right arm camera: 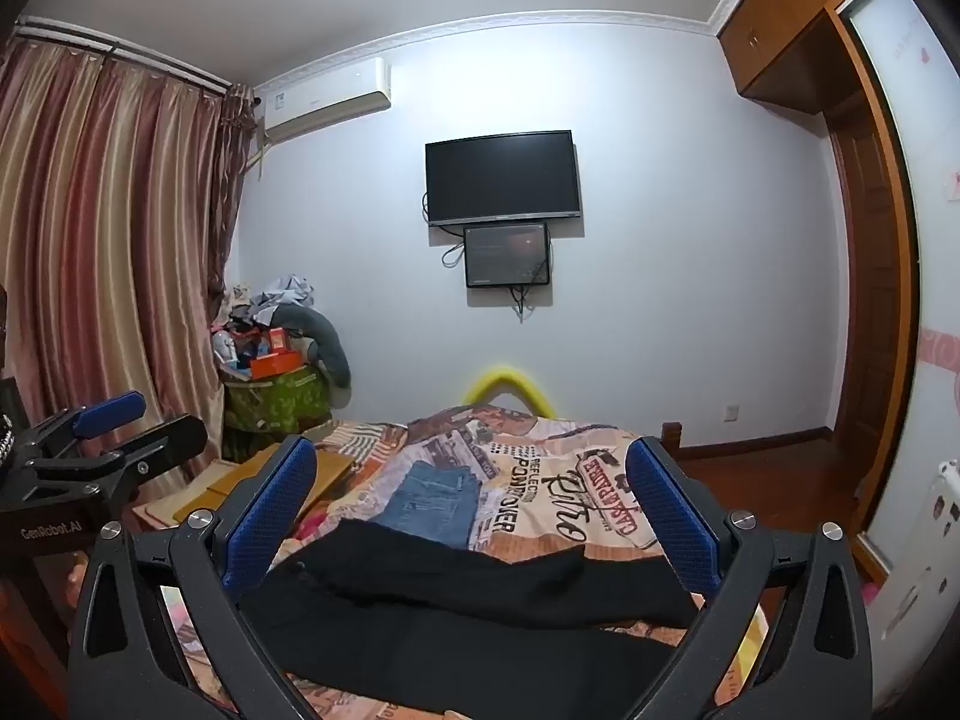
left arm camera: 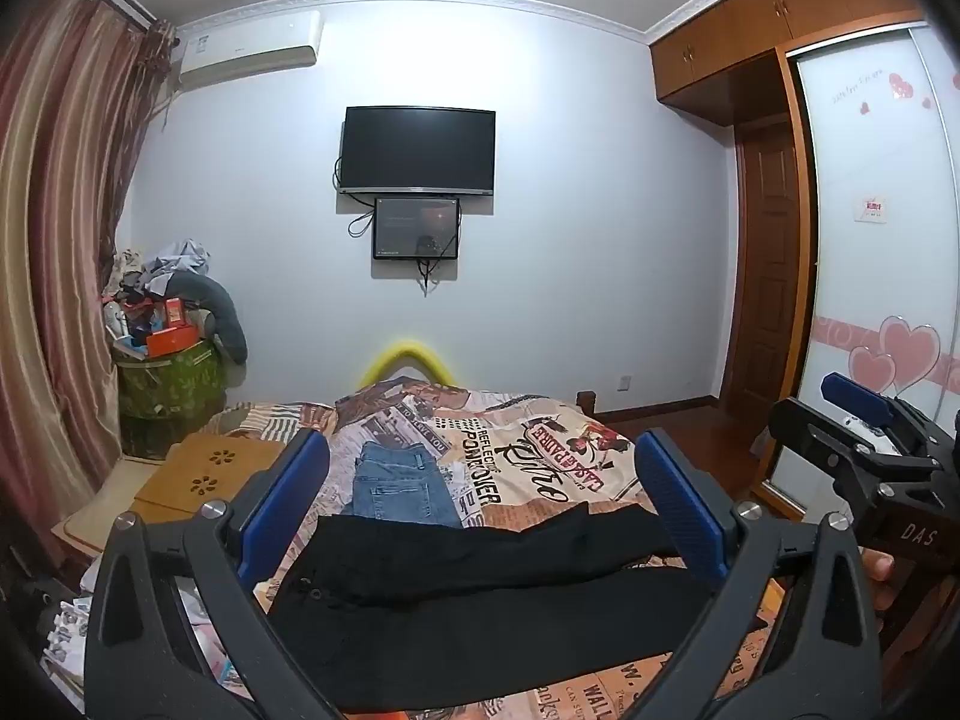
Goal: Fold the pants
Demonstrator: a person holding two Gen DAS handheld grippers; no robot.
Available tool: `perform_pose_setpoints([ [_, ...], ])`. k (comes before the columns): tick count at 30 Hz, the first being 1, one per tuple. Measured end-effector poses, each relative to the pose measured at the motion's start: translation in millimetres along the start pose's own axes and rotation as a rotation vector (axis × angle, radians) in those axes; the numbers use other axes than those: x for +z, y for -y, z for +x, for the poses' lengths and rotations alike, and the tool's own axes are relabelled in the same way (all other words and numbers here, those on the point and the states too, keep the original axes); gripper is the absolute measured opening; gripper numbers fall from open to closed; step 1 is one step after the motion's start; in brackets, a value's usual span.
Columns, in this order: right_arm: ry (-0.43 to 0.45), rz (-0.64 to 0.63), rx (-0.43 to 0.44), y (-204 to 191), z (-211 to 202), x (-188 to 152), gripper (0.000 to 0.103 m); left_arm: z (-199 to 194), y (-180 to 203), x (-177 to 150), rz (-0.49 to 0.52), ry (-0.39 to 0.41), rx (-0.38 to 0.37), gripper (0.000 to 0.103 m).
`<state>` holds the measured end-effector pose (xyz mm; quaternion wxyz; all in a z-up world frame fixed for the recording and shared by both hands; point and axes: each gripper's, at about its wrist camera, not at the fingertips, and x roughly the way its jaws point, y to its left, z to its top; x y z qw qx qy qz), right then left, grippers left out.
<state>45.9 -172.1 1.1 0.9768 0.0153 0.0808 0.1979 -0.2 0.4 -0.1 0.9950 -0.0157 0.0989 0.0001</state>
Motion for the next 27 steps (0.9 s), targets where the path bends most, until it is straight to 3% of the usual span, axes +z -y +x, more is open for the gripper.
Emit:
perform_pose_setpoints([
  [27,-0.016,-0.012,-0.022,-3,-3,2,0.103,3,2,-3,0.008,0.012,0.008,0.103],
])
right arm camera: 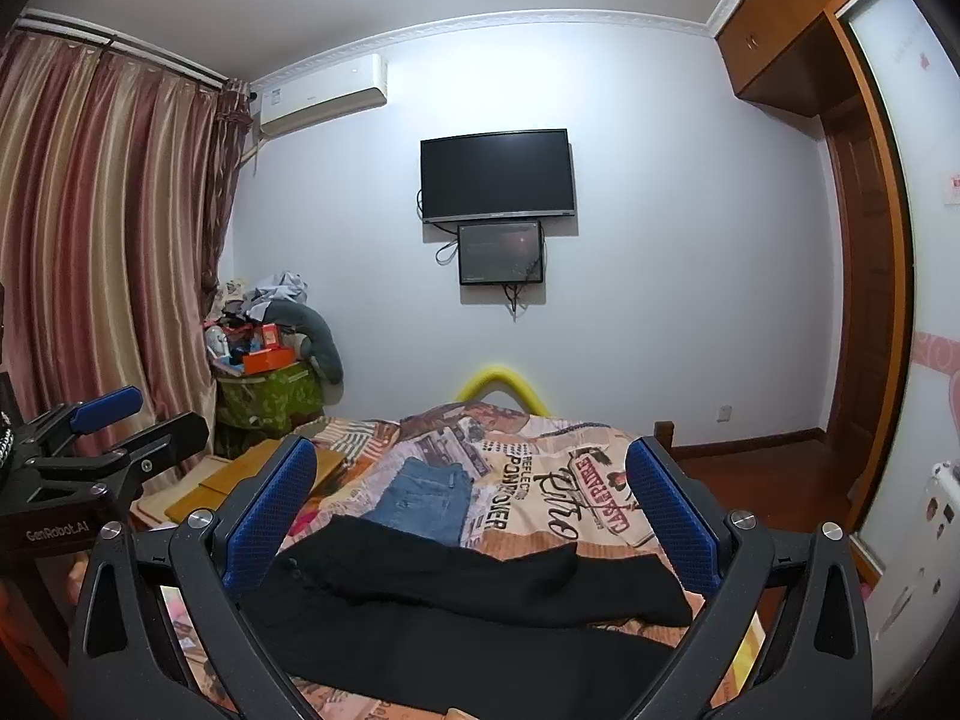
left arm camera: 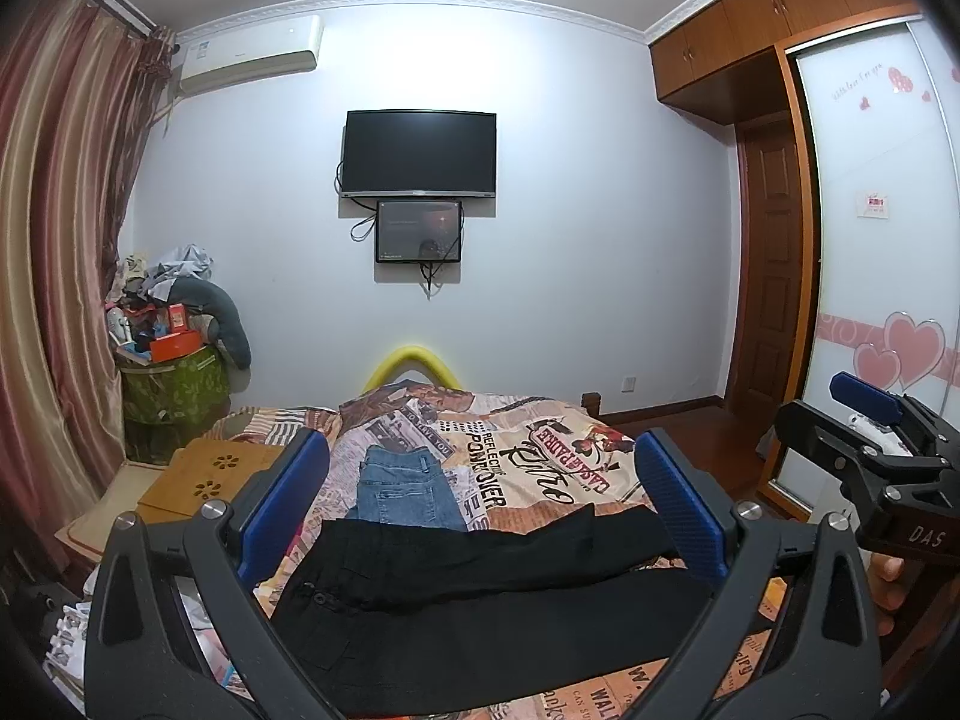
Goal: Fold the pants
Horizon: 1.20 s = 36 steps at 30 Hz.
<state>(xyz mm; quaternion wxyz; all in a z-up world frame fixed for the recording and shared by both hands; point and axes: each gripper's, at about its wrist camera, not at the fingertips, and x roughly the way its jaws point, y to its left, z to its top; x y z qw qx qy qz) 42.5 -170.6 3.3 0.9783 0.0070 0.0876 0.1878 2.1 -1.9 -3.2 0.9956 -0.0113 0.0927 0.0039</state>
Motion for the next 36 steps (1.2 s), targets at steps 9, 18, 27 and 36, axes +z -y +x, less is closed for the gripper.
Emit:
perform_pose_setpoints([
  [9,-0.007,-0.006,-0.004,-1.0,-0.8,-3.2,0.103,-1.1,0.3,0.8,0.006,-0.005,-0.004,0.103],
  [18,-0.011,-0.003,-0.005,-0.3,-0.1,-3.0,0.103,-0.4,-0.4,1.1,0.011,-0.009,-0.007,0.103],
  [27,-0.014,-0.003,-0.005,0.2,0.8,-3.4,0.103,-1.1,-0.2,0.8,0.019,-0.002,-0.002,0.103],
  [36,-0.019,-0.004,-0.002,-0.3,1.6,-5.4,0.103,-1.7,1.6,1.8,0.024,-0.001,-0.002,0.103],
])
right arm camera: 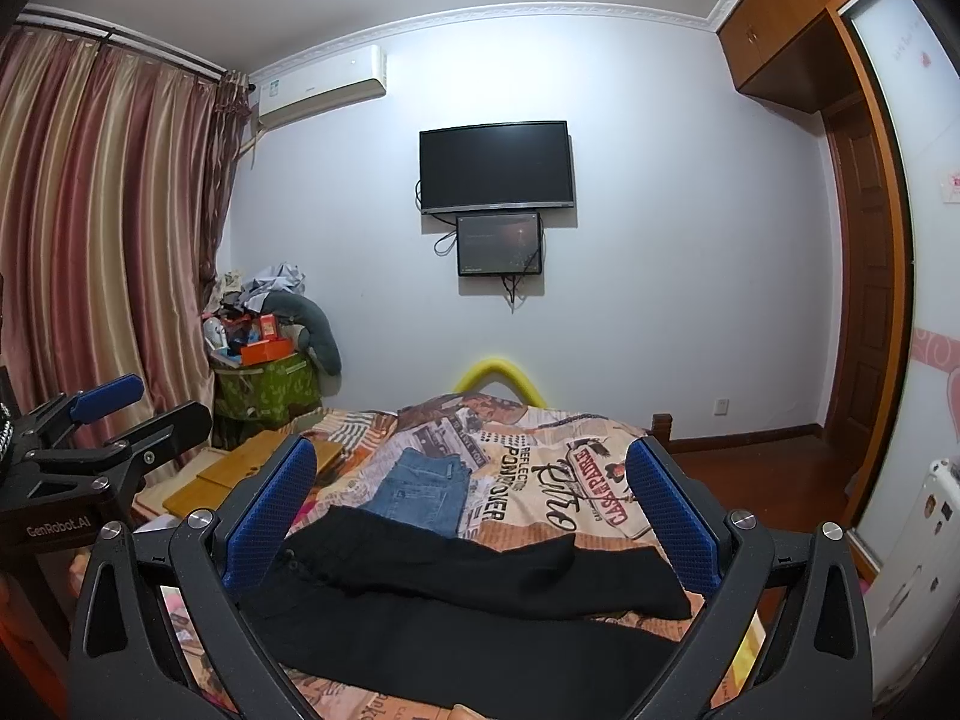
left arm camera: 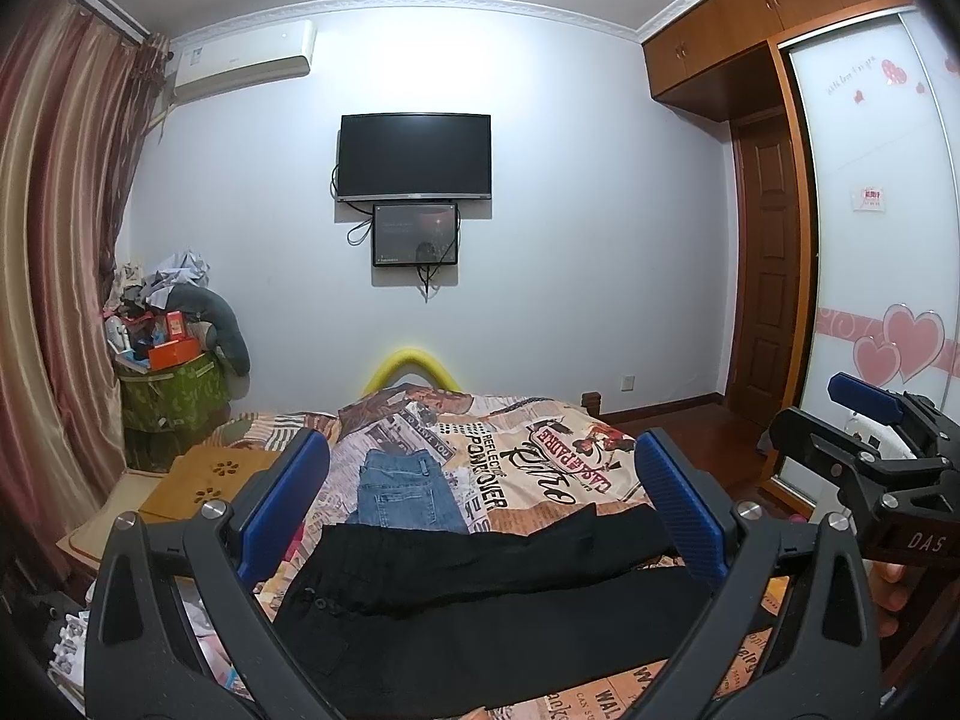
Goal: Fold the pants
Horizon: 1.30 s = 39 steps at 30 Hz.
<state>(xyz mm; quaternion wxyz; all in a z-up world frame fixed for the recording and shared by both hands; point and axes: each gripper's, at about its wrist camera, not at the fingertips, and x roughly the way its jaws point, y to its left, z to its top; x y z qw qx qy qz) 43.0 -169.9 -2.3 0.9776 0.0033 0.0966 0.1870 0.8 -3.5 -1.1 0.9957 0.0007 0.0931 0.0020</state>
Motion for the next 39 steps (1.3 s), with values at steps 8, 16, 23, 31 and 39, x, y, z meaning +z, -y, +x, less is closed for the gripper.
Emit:
perform_pose_setpoints([
  [8,-0.001,-0.001,0.001,0,1,0,0.103,0,1,-1,0.002,0.001,0.0,0.103],
  [16,-0.005,-0.002,0.002,-1,1,-1,0.103,2,1,-2,-0.003,-0.002,0.0,0.103],
  [23,-0.016,-0.002,0.003,-3,6,-1,0.103,10,-1,-2,-0.006,-0.01,0.009,0.103],
  [31,-0.049,-0.004,0.008,2,27,-6,0.103,47,-15,-8,-0.024,-0.072,0.01,0.103],
  [39,-0.146,-0.013,-0.007,19,74,-24,0.103,121,-44,-30,-0.06,-0.201,0.053,0.103],
])
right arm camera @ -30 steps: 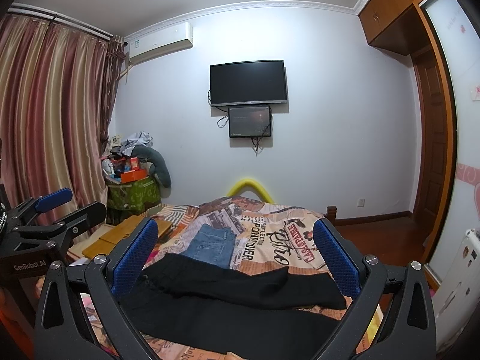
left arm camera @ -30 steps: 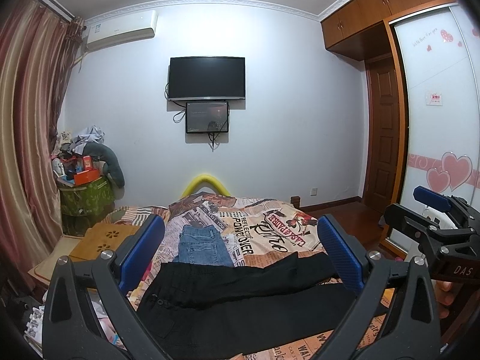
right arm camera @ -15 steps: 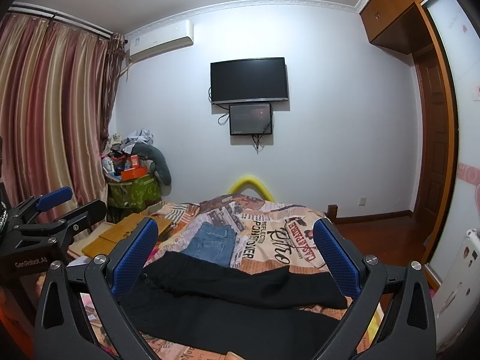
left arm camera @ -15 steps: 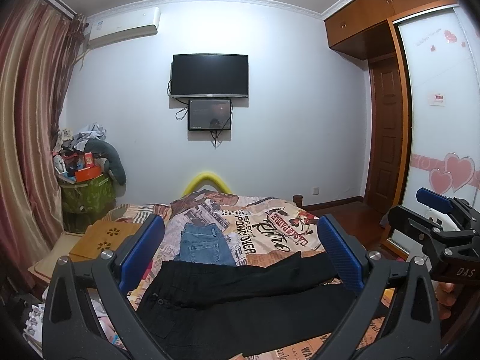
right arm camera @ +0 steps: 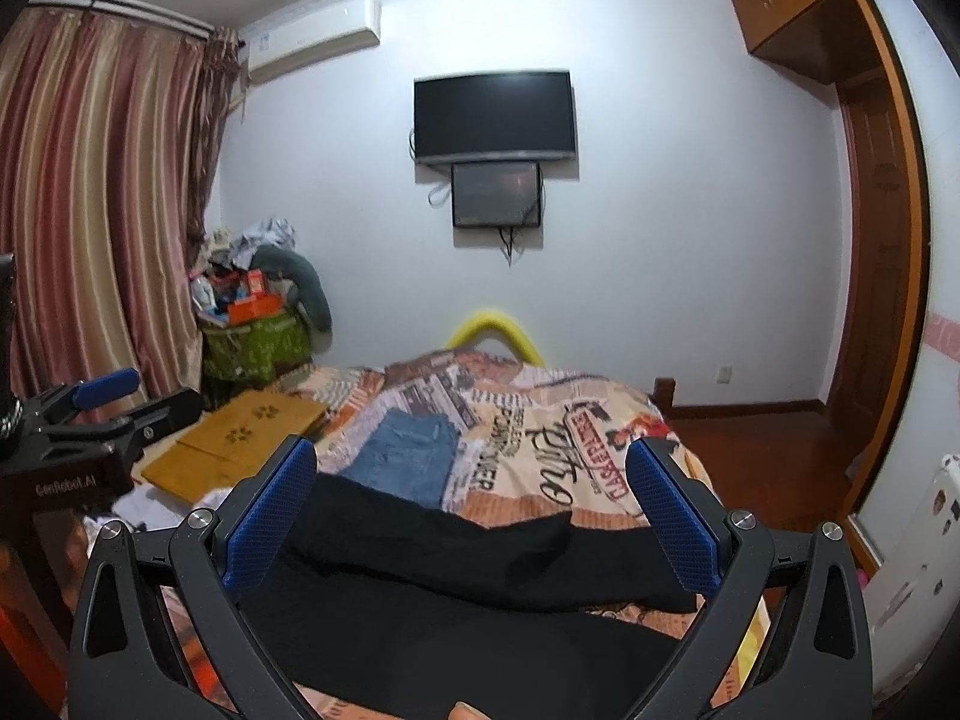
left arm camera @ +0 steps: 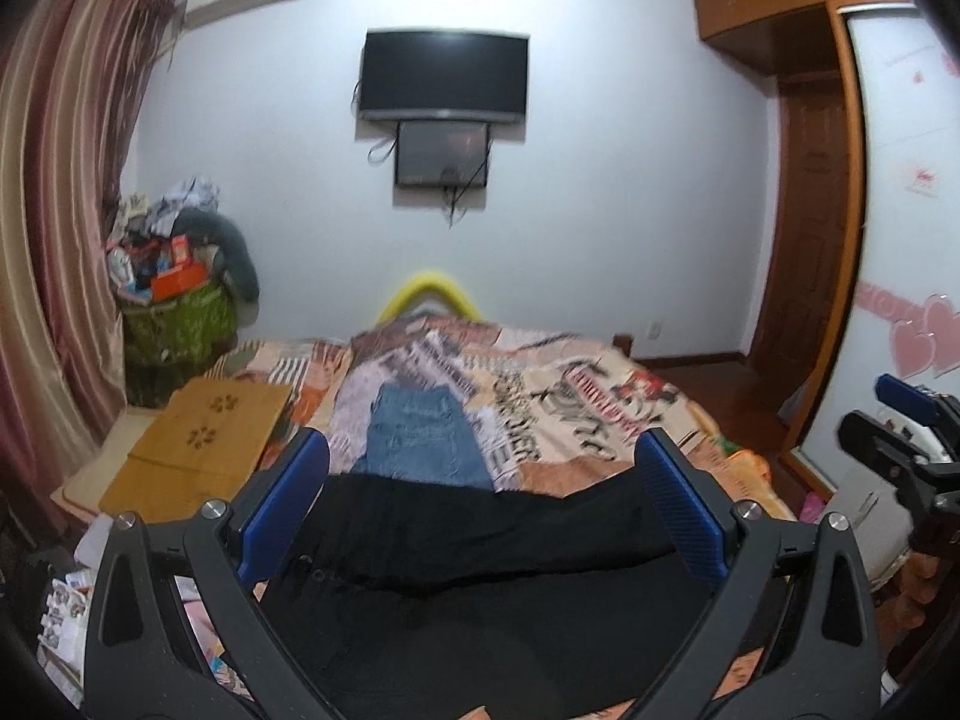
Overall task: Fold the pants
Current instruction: 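Lower both tools and grasp the black trousers' waistband edge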
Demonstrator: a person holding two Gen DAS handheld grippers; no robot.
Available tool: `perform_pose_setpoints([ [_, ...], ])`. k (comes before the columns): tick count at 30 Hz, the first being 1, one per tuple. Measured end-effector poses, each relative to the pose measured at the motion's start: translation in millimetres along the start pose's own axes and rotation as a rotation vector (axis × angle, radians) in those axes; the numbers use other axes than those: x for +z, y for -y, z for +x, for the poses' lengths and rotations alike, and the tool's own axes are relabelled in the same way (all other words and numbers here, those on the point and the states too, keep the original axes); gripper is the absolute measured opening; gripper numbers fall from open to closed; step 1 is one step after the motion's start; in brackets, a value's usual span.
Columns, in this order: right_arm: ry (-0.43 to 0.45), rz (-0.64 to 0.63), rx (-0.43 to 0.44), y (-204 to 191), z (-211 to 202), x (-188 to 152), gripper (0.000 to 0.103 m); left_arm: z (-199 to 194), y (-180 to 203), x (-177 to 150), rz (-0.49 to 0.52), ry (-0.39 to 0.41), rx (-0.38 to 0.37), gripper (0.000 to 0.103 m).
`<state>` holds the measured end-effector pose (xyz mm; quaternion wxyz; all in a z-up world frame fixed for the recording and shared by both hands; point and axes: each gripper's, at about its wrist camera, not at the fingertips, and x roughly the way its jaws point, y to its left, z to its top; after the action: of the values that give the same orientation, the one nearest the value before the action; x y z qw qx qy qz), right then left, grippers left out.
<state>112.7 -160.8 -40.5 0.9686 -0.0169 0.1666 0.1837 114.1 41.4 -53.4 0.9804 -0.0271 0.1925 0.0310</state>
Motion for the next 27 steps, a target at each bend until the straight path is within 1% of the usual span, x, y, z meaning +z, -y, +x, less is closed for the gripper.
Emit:
perform_pose_setpoints([
  [4,-0.083,-0.005,-0.003,14,35,-9,0.103,47,-19,-7,-0.021,-0.076,0.035,0.103],
  [7,-0.125,-0.021,-0.027,24,59,-14,0.103,84,-38,-14,-0.031,-0.13,0.068,0.103],
  [10,-0.187,-0.036,-0.021,33,86,-20,0.103,123,-59,-22,-0.032,-0.186,0.092,0.103],
  [13,-0.247,-0.053,-0.015,40,113,-27,0.103,153,-79,-32,-0.011,-0.222,0.12,0.103],
  [18,-0.323,-0.085,0.012,51,157,-39,0.103,195,-112,-43,0.033,-0.264,0.191,0.103],
  [22,-0.367,-0.085,0.029,64,190,-43,0.103,228,-137,-50,0.033,-0.297,0.199,0.103],
  [24,-0.388,-0.07,0.031,71,208,-44,0.103,249,-150,-54,0.018,-0.346,0.212,0.103],
  [27,-0.426,-0.043,0.06,82,237,-48,0.103,284,-169,-63,-0.037,-0.416,0.198,0.103],
])
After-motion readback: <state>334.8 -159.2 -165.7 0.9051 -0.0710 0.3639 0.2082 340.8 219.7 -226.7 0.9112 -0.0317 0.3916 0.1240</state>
